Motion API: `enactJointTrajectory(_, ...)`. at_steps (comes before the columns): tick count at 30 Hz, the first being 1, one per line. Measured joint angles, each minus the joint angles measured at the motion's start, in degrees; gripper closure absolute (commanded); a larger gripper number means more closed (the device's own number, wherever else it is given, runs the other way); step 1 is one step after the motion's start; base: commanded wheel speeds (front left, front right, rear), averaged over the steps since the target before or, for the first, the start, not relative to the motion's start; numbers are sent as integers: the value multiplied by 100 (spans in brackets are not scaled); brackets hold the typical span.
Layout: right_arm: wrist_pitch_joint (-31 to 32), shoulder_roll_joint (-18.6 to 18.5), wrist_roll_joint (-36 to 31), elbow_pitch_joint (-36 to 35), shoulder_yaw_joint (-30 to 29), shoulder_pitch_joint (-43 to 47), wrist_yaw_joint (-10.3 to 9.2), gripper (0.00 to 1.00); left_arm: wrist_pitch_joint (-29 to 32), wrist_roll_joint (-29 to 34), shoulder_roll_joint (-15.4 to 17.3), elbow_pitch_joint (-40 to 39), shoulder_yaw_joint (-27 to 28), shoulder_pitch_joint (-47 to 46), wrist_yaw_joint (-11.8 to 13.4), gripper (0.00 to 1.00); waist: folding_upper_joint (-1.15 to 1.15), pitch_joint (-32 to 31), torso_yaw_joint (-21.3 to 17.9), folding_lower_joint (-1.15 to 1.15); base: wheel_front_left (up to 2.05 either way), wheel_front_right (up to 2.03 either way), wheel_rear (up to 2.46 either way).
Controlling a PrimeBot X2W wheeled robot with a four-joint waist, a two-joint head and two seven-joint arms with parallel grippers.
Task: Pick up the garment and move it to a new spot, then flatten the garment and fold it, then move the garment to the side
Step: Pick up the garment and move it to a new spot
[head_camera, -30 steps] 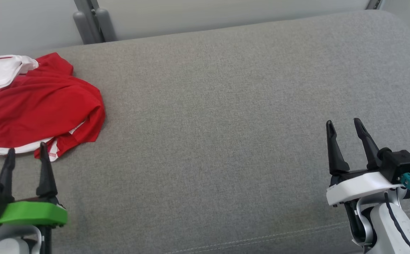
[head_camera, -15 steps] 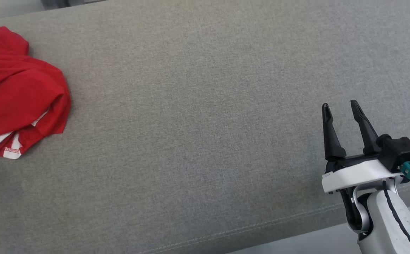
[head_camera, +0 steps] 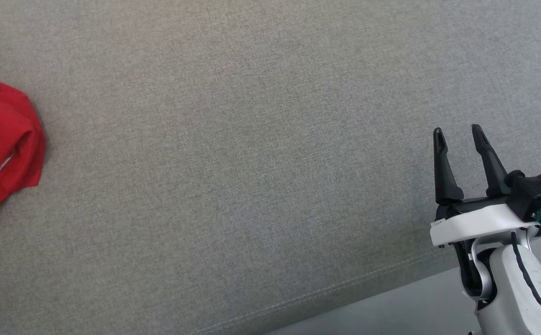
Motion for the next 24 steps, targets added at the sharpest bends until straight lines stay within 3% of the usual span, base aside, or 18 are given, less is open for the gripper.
enactJointTrajectory(14, 0, 26, -48, -32, -21, -1, 101, 0, -82, 40, 215, 483, 76, -370, 92, 0, 0, 108, 79, 0, 0, 0, 0)
enactJointTrajectory(22, 0, 71, -87, -64, -40, -6, 119, 0, -59, -11, 378, 688, 93, -615, -12, 0, 0, 311, 29, 0, 0, 0, 0)
enactJointTrajectory(24, 0, 93, -87, -69, -59, -7, 119, 0, -58, -21, 396, 756, 93, -688, -38, 22, 0, 365, 11, 0, 0, 0, 0)
